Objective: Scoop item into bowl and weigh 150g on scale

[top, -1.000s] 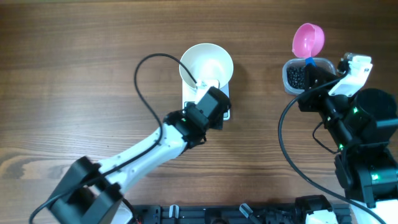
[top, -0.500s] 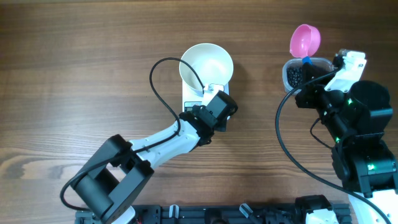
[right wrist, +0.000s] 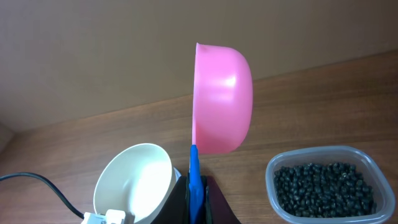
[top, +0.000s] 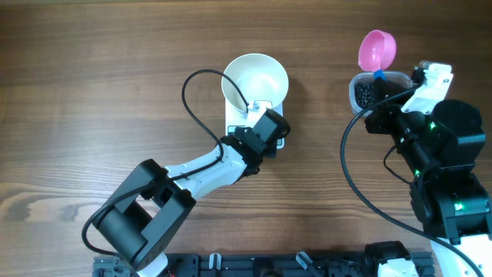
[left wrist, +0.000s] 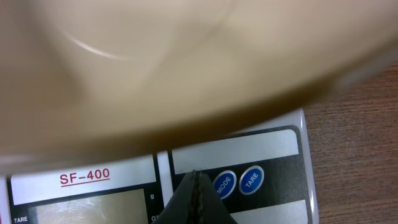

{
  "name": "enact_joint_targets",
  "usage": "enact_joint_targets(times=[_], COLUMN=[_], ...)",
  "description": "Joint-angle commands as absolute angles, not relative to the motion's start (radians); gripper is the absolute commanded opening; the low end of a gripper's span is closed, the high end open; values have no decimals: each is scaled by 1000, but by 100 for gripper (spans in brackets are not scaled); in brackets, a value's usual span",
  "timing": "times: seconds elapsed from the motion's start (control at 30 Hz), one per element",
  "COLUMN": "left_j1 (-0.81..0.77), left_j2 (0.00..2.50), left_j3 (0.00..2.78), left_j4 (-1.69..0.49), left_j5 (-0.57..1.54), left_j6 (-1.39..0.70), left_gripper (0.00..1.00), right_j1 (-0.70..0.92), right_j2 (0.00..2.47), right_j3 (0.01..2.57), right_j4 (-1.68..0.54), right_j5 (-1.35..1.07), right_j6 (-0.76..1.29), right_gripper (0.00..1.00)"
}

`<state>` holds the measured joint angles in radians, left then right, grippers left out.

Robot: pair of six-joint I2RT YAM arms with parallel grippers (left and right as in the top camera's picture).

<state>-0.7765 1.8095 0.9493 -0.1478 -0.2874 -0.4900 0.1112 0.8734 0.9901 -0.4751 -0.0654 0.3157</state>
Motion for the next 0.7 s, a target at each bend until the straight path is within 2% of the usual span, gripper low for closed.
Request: enact_joint_targets(times=[0.0, 0.67], left_j1=[-765, -765], left_j2=[1835, 1895], left_j3=[947, 947], left_j4=[-144, -151], left_j5=[-308, -304], left_j6=[-474, -475], left_gripper=[4, 4], right_j1=[107, 107], right_j2=[873, 873], right_j3=[1017, 1017], right_j4=[-472, -473], right_j5=[-44, -45], right_j6=[311, 315], right_gripper=[4, 4])
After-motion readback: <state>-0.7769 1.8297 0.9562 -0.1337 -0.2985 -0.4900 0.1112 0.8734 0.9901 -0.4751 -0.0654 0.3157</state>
